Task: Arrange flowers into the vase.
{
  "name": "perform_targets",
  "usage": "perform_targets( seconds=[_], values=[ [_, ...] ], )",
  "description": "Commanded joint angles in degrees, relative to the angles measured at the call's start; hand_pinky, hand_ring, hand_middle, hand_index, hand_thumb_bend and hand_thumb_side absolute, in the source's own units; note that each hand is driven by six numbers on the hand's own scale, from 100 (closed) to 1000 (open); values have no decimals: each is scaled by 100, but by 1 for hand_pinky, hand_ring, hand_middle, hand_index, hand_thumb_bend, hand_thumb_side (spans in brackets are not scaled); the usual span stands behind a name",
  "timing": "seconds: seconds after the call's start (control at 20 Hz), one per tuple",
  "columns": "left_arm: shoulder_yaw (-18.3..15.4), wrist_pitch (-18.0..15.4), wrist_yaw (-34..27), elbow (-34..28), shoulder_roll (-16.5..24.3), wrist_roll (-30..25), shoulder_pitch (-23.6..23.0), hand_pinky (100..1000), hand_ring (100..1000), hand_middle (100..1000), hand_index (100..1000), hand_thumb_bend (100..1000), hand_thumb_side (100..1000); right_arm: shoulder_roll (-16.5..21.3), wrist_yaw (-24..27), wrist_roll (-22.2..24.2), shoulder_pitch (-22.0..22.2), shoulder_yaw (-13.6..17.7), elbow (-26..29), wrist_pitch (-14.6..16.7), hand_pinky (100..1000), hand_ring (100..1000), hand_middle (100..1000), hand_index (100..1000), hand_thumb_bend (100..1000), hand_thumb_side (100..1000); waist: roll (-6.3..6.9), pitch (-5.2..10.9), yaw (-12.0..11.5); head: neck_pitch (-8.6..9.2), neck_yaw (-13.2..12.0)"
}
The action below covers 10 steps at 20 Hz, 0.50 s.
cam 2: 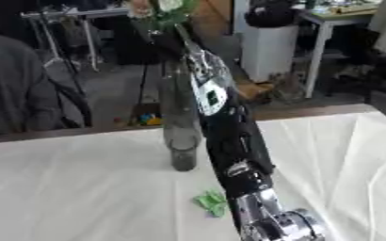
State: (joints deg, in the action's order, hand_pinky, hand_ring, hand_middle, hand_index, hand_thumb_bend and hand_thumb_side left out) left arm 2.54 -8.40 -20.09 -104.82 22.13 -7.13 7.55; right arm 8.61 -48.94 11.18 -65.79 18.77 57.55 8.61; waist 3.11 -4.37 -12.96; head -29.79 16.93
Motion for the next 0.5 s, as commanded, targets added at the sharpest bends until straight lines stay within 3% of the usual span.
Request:
perform_targets(
  seconds=[0.05, 0.35, 0.5],
  values=[
    [-73, 7, 25, -47, 125, 4, 32, 760, 712, 623, 764, 617, 940, 111, 211, 102, -154, 49, 113, -86, 535, 562, 538, 292, 100, 863, 8, 89, 11, -40, -11],
    [-76, 3, 31, -48, 120, 5, 24, 760, 712, 622, 764, 617, 940, 56, 433, 77, -43, 109, 177, -234, 540, 571, 554, 313, 100, 889, 20, 82, 21, -48, -13],
    [-79, -2, 32, -52, 119, 8, 21, 760, 712, 622, 764, 617, 940, 52, 460, 99, 4, 123, 192, -251, 572, 600, 600, 384, 100, 892, 31, 76, 23, -55, -24]
  ],
)
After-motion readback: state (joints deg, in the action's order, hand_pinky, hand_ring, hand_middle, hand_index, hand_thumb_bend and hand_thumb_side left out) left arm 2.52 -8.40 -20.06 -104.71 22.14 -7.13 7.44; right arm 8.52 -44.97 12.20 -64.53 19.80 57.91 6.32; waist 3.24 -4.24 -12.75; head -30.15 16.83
